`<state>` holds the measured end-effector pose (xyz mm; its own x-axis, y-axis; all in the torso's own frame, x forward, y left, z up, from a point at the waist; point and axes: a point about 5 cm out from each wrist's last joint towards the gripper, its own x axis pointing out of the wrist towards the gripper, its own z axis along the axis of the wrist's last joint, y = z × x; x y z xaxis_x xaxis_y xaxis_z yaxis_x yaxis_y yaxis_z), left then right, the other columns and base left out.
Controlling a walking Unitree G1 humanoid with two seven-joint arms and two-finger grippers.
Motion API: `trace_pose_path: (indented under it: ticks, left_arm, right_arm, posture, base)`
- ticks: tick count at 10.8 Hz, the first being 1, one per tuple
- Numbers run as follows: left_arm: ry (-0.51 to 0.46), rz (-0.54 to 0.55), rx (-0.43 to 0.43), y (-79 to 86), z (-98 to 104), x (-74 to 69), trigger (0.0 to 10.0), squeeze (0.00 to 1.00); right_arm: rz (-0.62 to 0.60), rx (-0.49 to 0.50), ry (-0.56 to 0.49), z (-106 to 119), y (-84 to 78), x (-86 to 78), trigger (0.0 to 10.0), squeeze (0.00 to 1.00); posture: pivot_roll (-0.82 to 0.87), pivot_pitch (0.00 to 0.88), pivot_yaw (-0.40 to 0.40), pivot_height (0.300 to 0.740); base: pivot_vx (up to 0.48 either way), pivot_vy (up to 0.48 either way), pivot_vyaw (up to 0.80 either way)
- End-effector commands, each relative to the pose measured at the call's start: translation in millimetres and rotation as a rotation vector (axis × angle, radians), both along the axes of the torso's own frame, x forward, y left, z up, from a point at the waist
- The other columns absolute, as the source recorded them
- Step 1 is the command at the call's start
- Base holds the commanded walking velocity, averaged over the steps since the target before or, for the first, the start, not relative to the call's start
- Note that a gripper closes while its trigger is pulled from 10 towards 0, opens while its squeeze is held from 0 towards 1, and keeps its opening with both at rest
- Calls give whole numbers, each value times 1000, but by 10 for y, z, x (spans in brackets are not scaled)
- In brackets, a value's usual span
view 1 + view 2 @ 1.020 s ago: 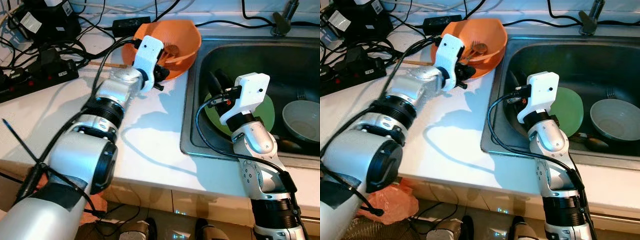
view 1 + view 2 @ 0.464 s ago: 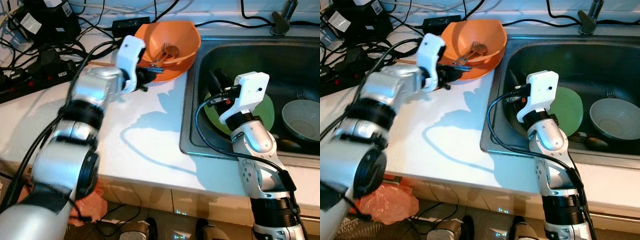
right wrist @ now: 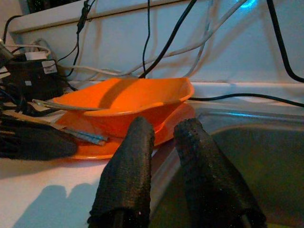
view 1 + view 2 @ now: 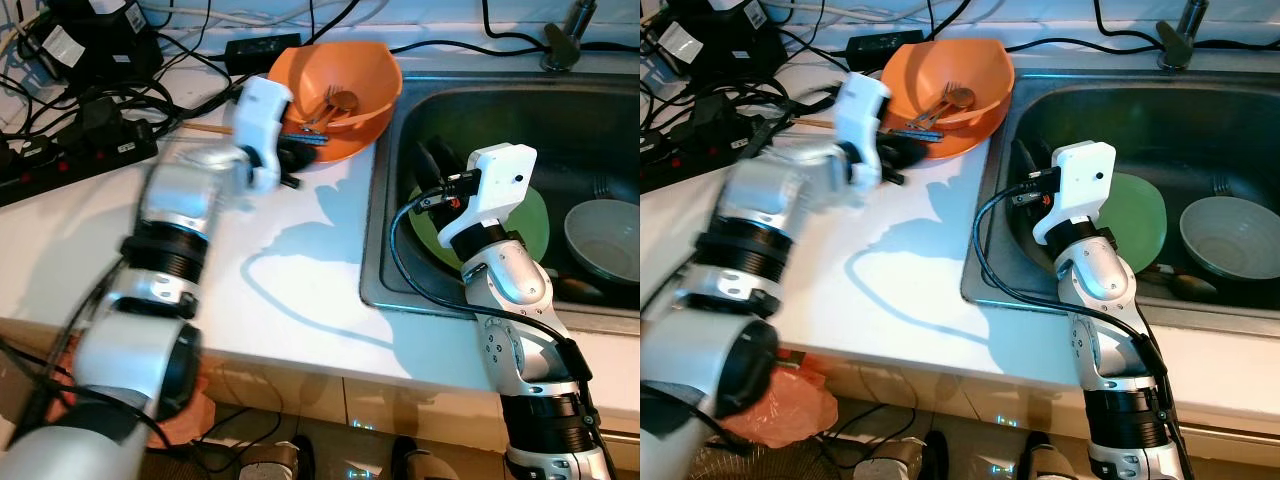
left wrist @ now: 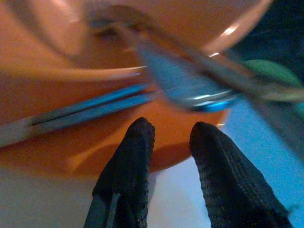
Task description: Kitchen organization
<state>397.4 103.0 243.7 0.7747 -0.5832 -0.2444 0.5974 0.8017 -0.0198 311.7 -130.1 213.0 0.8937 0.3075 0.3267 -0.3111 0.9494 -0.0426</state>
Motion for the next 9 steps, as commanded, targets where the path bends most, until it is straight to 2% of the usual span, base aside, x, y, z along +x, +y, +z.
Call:
trace_pose_path:
  ticks: [1, 2, 4, 9]
  left_arm:
    - [18, -1, -8, 3, -59, 0, 10000, 0]
    - [25, -11, 3, -48, -86, 5, 10000, 0]
    - [3, 26, 95, -100, -128, 59, 10000, 0]
    - [-15, 102, 131, -234, -192, 138, 10000, 0]
  right_arm:
    - [-6, -6, 106, -288, 0, 0, 10000, 0]
    - [-9, -5, 106, -288, -3, -4, 10000, 0]
    - [-11, -6, 107, -293, -10, -11, 10000, 0]
    - [-12, -6, 106, -292, -10, -20, 10000, 0]
  posture:
    - [113, 194, 194, 740]
    - [106, 195, 197, 740]
    - [105, 195, 198, 740]
    - [92, 191, 200, 740]
  base:
    - [0, 0, 0]
    - [0, 0, 0]
    - [0, 0, 0]
    - [0, 0, 0]
